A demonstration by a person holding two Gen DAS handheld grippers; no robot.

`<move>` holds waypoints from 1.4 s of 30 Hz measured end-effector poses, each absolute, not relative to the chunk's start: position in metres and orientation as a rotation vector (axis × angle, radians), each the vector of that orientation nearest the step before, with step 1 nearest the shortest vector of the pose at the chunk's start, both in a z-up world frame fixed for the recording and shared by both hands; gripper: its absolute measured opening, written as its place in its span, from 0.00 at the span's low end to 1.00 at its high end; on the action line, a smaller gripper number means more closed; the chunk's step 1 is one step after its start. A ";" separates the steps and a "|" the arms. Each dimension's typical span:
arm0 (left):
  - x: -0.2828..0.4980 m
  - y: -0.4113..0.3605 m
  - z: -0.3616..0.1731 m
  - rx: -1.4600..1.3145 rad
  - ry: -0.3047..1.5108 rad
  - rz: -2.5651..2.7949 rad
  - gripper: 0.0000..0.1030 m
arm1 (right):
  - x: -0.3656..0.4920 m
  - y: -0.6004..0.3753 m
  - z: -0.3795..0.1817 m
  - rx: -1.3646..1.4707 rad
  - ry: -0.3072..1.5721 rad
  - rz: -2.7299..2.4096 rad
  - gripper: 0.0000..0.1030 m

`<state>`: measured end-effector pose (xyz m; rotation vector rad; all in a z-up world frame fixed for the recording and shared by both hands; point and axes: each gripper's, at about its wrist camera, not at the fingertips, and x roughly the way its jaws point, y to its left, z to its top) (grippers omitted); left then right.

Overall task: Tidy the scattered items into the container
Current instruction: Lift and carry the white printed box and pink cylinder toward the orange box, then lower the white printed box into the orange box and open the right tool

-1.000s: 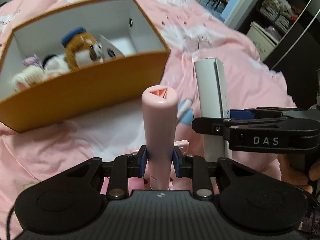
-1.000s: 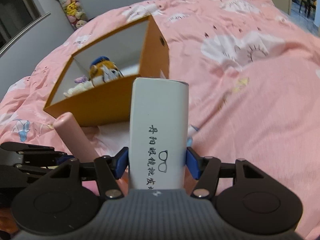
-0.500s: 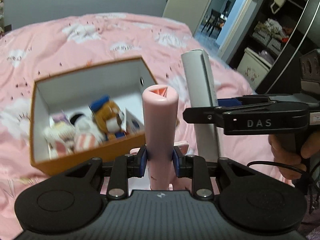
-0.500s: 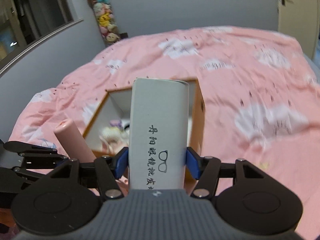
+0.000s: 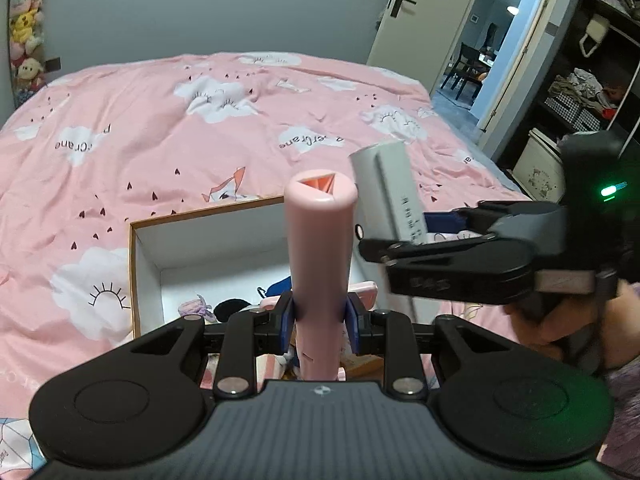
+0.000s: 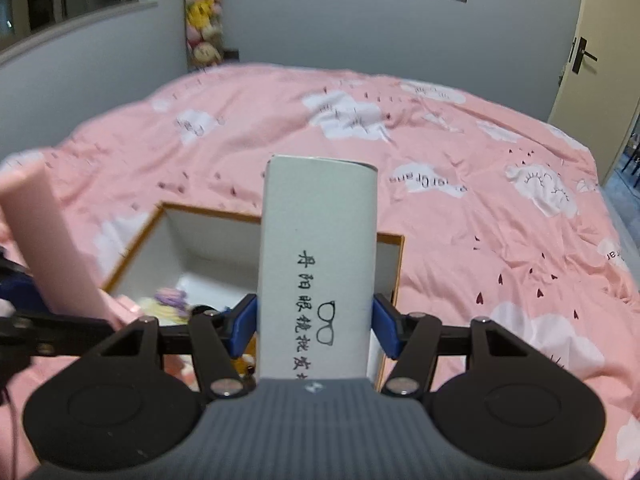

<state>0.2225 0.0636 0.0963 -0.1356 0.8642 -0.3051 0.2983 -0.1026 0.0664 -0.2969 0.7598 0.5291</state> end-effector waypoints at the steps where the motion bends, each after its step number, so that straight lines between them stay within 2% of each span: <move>1: 0.226 0.064 0.093 -0.127 0.871 -0.295 0.30 | 0.303 -0.099 0.060 -0.298 0.777 0.522 0.61; 7: 0.236 0.075 0.082 -0.154 0.892 -0.289 0.30 | 0.324 -0.082 0.038 -0.347 0.832 0.460 0.61; 20: 0.239 0.089 0.073 -0.179 0.898 -0.280 0.30 | 0.342 -0.063 -0.012 -0.420 1.100 0.353 0.61; 39: 0.238 0.091 0.067 -0.201 0.910 -0.279 0.30 | 0.339 -0.055 -0.020 -0.526 1.174 0.342 0.62; 41: 0.238 0.091 0.066 -0.205 0.912 -0.278 0.30 | 0.340 -0.058 -0.020 -0.528 1.182 0.341 0.60; 42: 0.238 0.091 0.066 -0.208 0.913 -0.278 0.30 | 0.340 -0.060 -0.020 -0.529 1.184 0.340 0.56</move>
